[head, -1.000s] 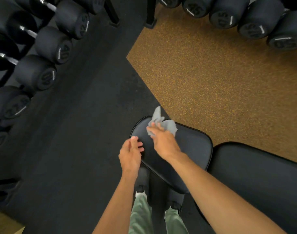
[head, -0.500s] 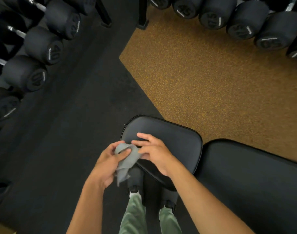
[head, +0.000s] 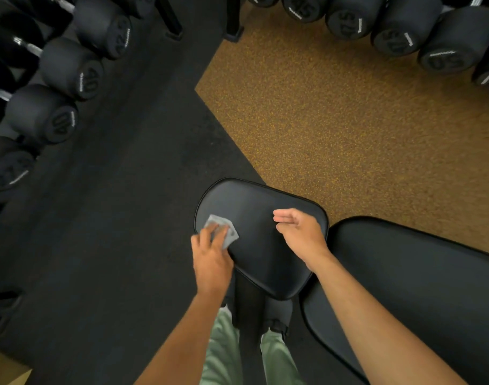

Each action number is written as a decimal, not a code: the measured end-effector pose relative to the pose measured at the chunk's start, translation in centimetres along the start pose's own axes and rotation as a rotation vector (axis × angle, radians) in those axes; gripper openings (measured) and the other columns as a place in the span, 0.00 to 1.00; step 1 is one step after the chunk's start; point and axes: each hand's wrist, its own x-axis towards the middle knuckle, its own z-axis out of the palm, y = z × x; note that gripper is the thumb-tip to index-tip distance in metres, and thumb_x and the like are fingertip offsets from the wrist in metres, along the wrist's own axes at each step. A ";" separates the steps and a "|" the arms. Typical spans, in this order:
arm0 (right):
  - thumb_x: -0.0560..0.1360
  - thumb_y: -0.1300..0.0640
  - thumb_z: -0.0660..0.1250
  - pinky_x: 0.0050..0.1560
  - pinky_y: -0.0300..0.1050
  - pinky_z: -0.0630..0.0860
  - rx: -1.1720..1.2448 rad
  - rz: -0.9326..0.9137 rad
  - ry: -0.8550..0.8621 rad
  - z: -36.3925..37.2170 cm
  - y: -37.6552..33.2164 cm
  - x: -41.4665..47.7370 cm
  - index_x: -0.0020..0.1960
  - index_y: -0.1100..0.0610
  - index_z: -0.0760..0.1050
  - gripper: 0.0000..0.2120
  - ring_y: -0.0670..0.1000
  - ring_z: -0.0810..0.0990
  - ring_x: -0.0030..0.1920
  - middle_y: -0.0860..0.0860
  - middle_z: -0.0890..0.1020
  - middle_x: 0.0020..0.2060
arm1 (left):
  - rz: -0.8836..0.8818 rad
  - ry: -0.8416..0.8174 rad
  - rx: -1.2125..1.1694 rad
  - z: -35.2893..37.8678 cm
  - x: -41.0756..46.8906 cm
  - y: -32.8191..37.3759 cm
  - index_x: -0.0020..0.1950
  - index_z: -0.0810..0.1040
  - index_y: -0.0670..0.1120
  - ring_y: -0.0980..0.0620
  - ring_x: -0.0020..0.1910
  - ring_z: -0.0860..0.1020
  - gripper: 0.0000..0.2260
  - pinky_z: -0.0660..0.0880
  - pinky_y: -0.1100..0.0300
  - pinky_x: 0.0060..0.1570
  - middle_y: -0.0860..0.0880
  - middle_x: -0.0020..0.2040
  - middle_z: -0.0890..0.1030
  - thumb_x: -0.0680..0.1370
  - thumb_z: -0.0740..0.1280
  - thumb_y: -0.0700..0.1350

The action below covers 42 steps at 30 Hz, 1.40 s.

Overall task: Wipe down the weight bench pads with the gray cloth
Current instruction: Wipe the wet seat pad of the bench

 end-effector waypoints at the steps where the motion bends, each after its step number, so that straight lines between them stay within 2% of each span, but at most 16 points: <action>1: 0.76 0.61 0.65 0.50 0.33 0.74 -0.025 -0.011 0.001 -0.1 0.2 -0.3 0.57 0.43 0.82 0.17 0.36 0.81 0.54 0.37 0.85 0.51 | 0.009 -0.011 -0.003 0.2 -1.5 0.8 0.60 0.85 0.44 0.44 0.47 0.71 0.26 0.78 0.47 0.47 0.43 0.59 0.80 0.65 0.73 0.26; 5: 0.77 0.63 0.62 0.52 0.30 0.72 -0.150 -0.087 0.012 -0.2 1.3 -1.2 0.59 0.45 0.82 0.18 0.38 0.81 0.55 0.38 0.84 0.52 | 0.001 -0.165 -0.109 0.9 -7.8 3.8 0.62 0.84 0.48 0.47 0.48 0.69 0.31 0.82 0.49 0.46 0.48 0.61 0.78 0.63 0.73 0.26; 9: 0.78 0.63 0.61 0.57 0.33 0.73 -0.201 -0.126 0.011 -0.1 2.4 -1.6 0.59 0.47 0.82 0.18 0.38 0.81 0.54 0.39 0.84 0.53 | 0.084 -0.343 -0.239 1.4 -11.7 5.5 0.64 0.83 0.51 0.52 0.54 0.70 0.32 0.78 0.64 0.56 0.54 0.61 0.75 0.64 0.74 0.27; 12: 0.77 0.63 0.63 0.58 0.36 0.76 -0.198 -0.120 0.017 -0.4 3.1 -1.8 0.59 0.47 0.82 0.18 0.38 0.81 0.53 0.39 0.84 0.53 | 0.057 -0.435 -0.396 0.6 -11.5 5.7 0.63 0.84 0.52 0.57 0.58 0.74 0.29 0.76 0.64 0.63 0.57 0.60 0.76 0.67 0.69 0.27; 14: 0.77 0.63 0.63 0.59 0.37 0.76 -0.185 -0.111 0.037 -0.7 3.4 -2.1 0.58 0.46 0.82 0.17 0.38 0.81 0.54 0.39 0.84 0.52 | -0.005 -0.377 -0.506 -1.0 -9.4 5.1 0.58 0.85 0.50 0.58 0.58 0.79 0.25 0.77 0.60 0.60 0.55 0.57 0.80 0.67 0.67 0.28; 16: 0.77 0.63 0.63 0.59 0.38 0.76 -0.174 -0.104 0.054 -1.1 3.7 -2.5 0.59 0.47 0.82 0.17 0.38 0.81 0.54 0.39 0.84 0.53 | -0.068 -0.178 -0.527 -2.5 -6.1 3.2 0.55 0.85 0.46 0.56 0.55 0.81 0.22 0.77 0.59 0.59 0.50 0.55 0.82 0.67 0.65 0.30; 18: 0.77 0.63 0.63 0.58 0.36 0.75 -0.164 -0.097 0.070 -1.5 4.0 -2.8 0.60 0.47 0.82 0.18 0.38 0.81 0.54 0.39 0.84 0.54 | -0.122 -0.002 -0.419 -3.4 -2.0 0.4 0.56 0.85 0.45 0.50 0.55 0.81 0.19 0.76 0.59 0.61 0.46 0.57 0.81 0.69 0.65 0.31; 20: 0.77 0.63 0.63 0.56 0.34 0.73 -0.150 -0.089 0.087 -1.8 4.2 -3.0 0.60 0.48 0.82 0.18 0.37 0.80 0.54 0.40 0.84 0.54 | -0.192 0.066 -0.306 -3.3 1.5 -2.4 0.59 0.85 0.45 0.44 0.59 0.80 0.19 0.74 0.60 0.64 0.42 0.62 0.79 0.73 0.68 0.29; 22: 0.77 0.63 0.63 0.56 0.34 0.73 -0.144 -0.078 0.097 -2.0 4.3 -3.1 0.60 0.48 0.82 0.18 0.38 0.80 0.54 0.40 0.84 0.54 | -0.214 0.038 -0.211 -2.3 3.0 -3.4 0.61 0.85 0.46 0.39 0.59 0.79 0.21 0.75 0.52 0.65 0.41 0.64 0.78 0.73 0.70 0.27; 25: 0.77 0.62 0.63 0.59 0.37 0.74 -0.147 -0.068 0.119 -2.3 4.6 -3.2 0.60 0.47 0.82 0.17 0.39 0.81 0.55 0.40 0.84 0.54 | -0.151 -0.003 -0.066 -0.4 1.5 -1.9 0.60 0.86 0.46 0.34 0.50 0.75 0.26 0.79 0.43 0.53 0.39 0.62 0.78 0.68 0.69 0.25; 29: 0.77 0.62 0.63 0.56 0.36 0.73 -0.128 -0.037 0.143 -2.6 4.9 -3.4 0.60 0.47 0.82 0.17 0.40 0.80 0.55 0.39 0.84 0.55 | -0.121 -0.090 -0.048 1.0 -4.5 2.6 0.61 0.86 0.48 0.38 0.45 0.73 0.29 0.78 0.46 0.48 0.40 0.60 0.77 0.63 0.71 0.26; 32: 0.77 0.62 0.63 0.55 0.35 0.71 -0.128 -0.019 0.149 -2.8 5.0 -3.6 0.59 0.47 0.82 0.17 0.40 0.81 0.55 0.40 0.84 0.55 | -0.092 -0.224 -0.111 1.9 -9.7 6.4 0.64 0.84 0.51 0.43 0.48 0.71 0.34 0.80 0.49 0.47 0.44 0.62 0.76 0.62 0.73 0.26; 35: 0.76 0.62 0.63 0.56 0.37 0.73 -0.134 -0.002 0.151 -2.9 5.0 -3.7 0.59 0.47 0.82 0.17 0.41 0.81 0.56 0.40 0.84 0.55 | -0.053 -0.378 -0.223 2.3 -13.5 9.3 0.67 0.81 0.54 0.47 0.55 0.71 0.35 0.81 0.57 0.54 0.49 0.66 0.72 0.64 0.73 0.28; 38: 0.77 0.62 0.62 0.60 0.42 0.76 -0.132 0.003 0.156 -3.0 5.1 -3.7 0.59 0.46 0.82 0.18 0.43 0.81 0.57 0.40 0.84 0.55 | 0.026 -0.481 -0.370 2.4 -14.8 10.5 0.65 0.82 0.53 0.53 0.58 0.72 0.29 0.78 0.59 0.60 0.56 0.64 0.71 0.68 0.67 0.30; 40: 0.77 0.62 0.61 0.61 0.42 0.76 -0.129 0.009 0.176 -3.3 5.2 -3.7 0.59 0.46 0.82 0.19 0.43 0.81 0.56 0.39 0.84 0.55 | 0.030 -0.465 -0.464 1.5 -13.3 10.6 0.61 0.83 0.50 0.55 0.58 0.75 0.25 0.77 0.60 0.62 0.56 0.61 0.74 0.69 0.66 0.31; 42: 0.76 0.63 0.60 0.60 0.40 0.74 -0.125 0.018 0.224 -3.7 5.3 -3.5 0.58 0.46 0.83 0.19 0.43 0.80 0.56 0.39 0.84 0.55 | -0.026 -0.295 -0.520 0.2 -9.8 9.6 0.57 0.84 0.48 0.55 0.55 0.79 0.22 0.75 0.66 0.61 0.52 0.57 0.77 0.68 0.67 0.30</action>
